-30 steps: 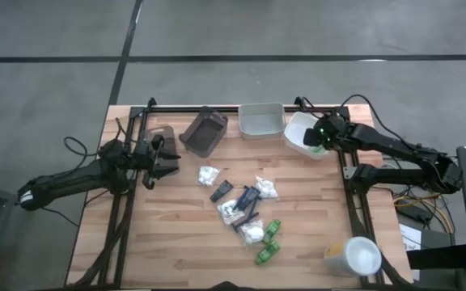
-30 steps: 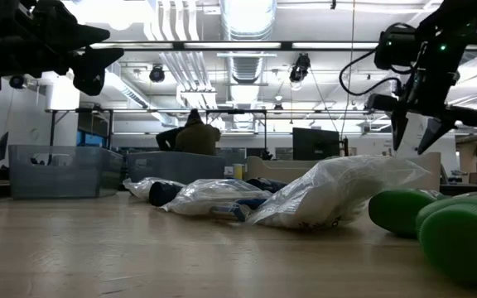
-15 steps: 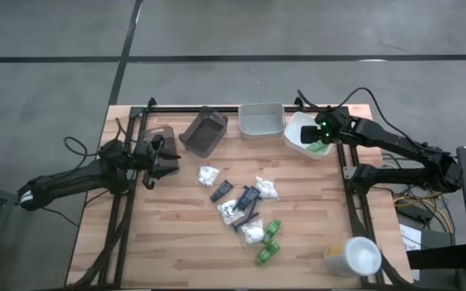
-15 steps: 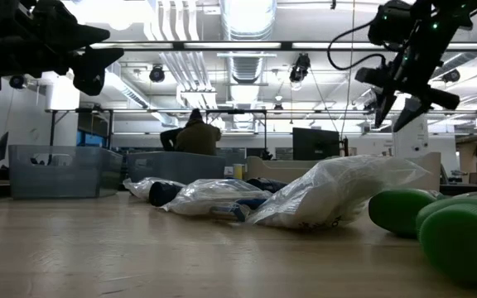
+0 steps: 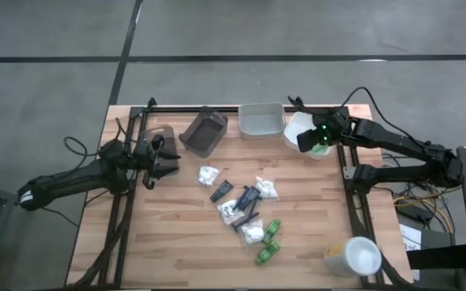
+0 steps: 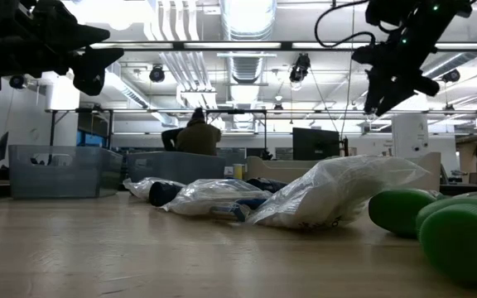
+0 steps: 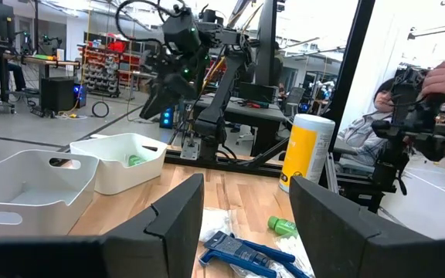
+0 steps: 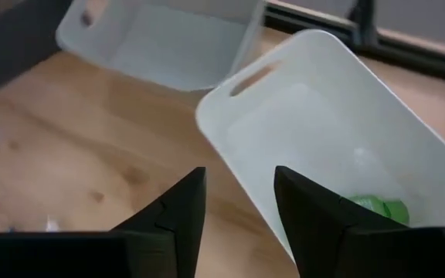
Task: Pick & Place Travel size toiletries
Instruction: Put the top green shampoo into the white bin
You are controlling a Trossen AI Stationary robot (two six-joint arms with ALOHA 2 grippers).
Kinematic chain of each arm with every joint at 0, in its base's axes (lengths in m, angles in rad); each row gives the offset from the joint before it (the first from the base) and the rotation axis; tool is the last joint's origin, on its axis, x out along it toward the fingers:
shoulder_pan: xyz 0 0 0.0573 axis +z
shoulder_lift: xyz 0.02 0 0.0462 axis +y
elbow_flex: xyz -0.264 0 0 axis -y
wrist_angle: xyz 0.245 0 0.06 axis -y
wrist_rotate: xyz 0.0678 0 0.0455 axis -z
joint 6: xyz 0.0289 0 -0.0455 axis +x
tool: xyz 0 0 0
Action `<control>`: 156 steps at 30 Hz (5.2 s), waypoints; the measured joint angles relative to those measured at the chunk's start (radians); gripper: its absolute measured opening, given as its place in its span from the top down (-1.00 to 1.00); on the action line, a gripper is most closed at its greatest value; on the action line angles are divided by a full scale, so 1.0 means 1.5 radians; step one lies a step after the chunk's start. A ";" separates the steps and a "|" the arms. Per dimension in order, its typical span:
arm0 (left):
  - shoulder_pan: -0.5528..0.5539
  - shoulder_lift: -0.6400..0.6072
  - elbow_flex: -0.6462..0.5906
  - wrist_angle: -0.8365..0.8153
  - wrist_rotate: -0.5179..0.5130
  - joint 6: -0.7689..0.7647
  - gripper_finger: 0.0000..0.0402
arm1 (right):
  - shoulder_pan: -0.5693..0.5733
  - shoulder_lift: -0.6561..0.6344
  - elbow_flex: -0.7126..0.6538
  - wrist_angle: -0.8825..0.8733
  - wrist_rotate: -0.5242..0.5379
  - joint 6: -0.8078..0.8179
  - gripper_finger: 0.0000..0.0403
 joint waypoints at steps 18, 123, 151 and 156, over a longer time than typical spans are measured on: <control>0.000 0.000 0.000 0.000 0.000 0.000 0.01 | 0.184 0.034 0.000 0.074 -0.140 -0.429 0.28; 0.000 0.001 0.000 0.000 0.000 0.000 0.01 | 0.551 0.501 0.130 0.197 -0.275 -0.585 0.20; 0.000 0.001 0.000 0.000 0.000 0.000 0.01 | 0.475 0.309 0.132 0.146 -0.278 -0.562 0.24; 0.000 0.001 0.000 0.000 0.000 0.000 0.01 | 0.445 0.308 0.132 0.146 -0.278 -0.563 0.21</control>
